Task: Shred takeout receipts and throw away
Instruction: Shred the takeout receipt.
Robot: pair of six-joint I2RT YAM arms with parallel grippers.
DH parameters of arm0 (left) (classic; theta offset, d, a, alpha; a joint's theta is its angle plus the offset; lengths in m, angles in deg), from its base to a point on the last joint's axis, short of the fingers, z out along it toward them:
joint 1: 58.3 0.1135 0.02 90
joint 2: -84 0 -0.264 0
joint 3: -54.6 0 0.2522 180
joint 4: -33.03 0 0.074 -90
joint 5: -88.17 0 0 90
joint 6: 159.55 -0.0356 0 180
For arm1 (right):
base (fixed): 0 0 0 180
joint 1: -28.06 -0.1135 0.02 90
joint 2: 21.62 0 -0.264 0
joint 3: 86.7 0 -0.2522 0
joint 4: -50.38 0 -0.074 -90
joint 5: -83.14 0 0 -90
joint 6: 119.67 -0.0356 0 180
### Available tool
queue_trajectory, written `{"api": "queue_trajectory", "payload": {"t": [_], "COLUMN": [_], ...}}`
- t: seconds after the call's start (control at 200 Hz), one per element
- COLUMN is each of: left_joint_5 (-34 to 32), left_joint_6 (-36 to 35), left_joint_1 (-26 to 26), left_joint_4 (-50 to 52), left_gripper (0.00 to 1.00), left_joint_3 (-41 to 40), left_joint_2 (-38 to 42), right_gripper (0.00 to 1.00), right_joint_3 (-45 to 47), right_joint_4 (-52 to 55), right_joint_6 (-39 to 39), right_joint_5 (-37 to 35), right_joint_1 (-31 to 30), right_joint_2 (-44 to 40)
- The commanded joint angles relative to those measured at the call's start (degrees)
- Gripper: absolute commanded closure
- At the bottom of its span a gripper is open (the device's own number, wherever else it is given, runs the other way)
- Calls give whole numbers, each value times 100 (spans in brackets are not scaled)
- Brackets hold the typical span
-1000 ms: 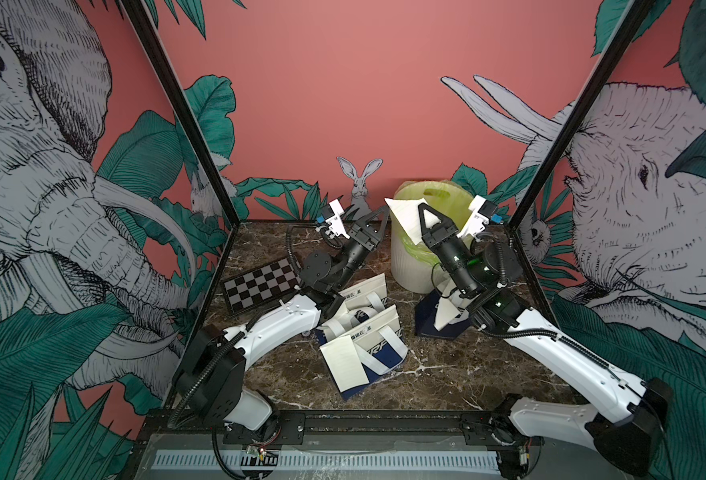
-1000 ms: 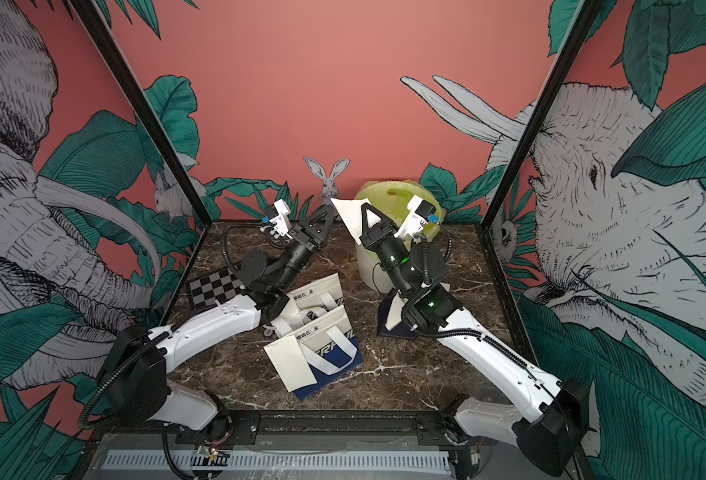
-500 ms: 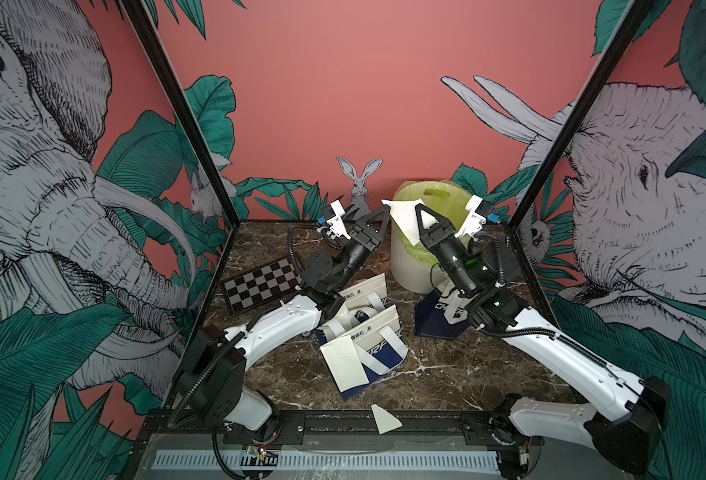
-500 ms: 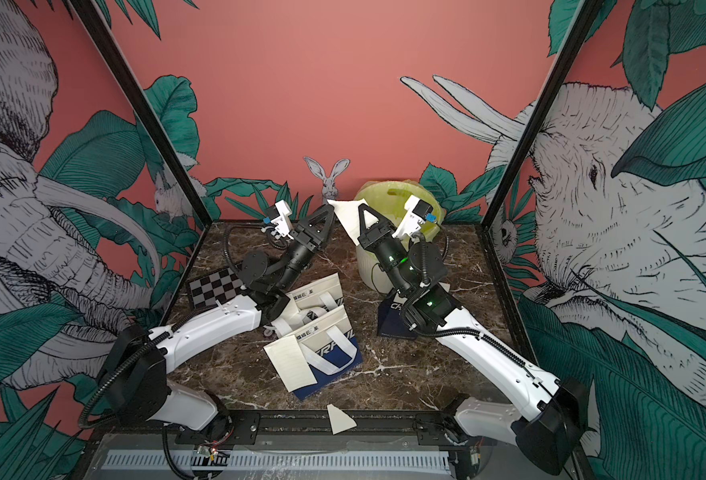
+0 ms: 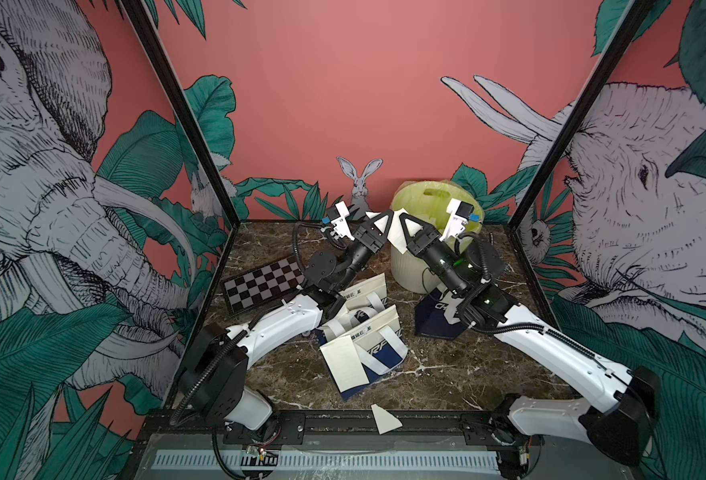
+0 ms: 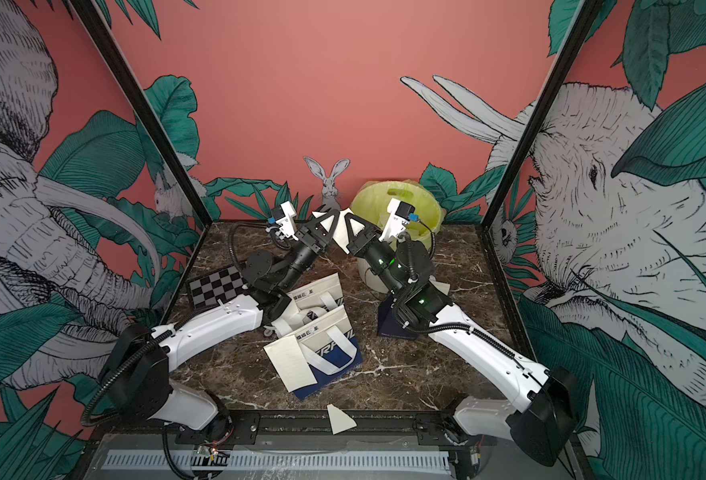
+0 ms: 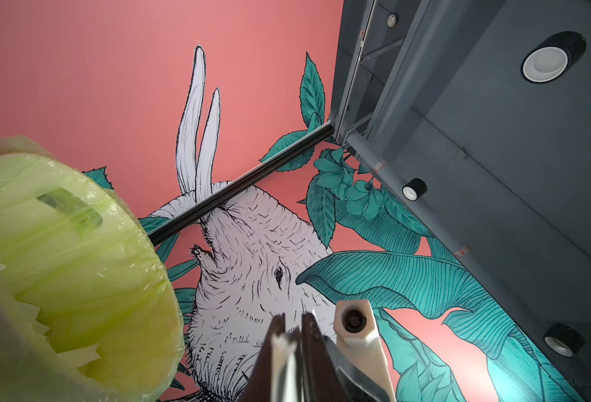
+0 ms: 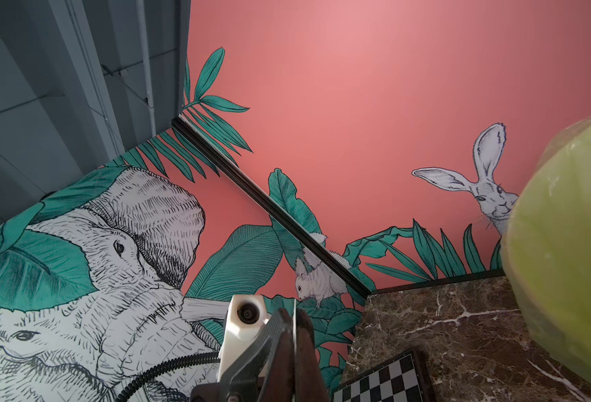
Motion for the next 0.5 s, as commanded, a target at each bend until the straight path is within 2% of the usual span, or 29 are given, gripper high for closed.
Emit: {"api": "queue_trajectory", "payload": {"t": [0.0,0.085,0.23,0.325,0.495], "left_joint_5": [157,204,391,574,1268], "left_joint_6": [-238,-333,-635,-1186,-3112], "left_joint_1": [-24,-24,-29,-24,-27], "left_joint_4": [-17,29,123,404,2084], "left_gripper": [92,100,100,100,100], "left_joint_3": [223,231,295,361,801], "left_joint_2": [173,224,304,460,887], "right_gripper": [100,100,100,63,43], "right_joint_3": [-15,15,147,231,145], "right_joint_4": [-68,-6,57,305,1766], "right_joint_6": [107,318,871,1623,3664], "right_joint_5": [104,181,246,313,227], "right_joint_1": [-37,-40,-38,-38,-36], "right_joint_2": [-191,-250,-393,-653,-1366]}}
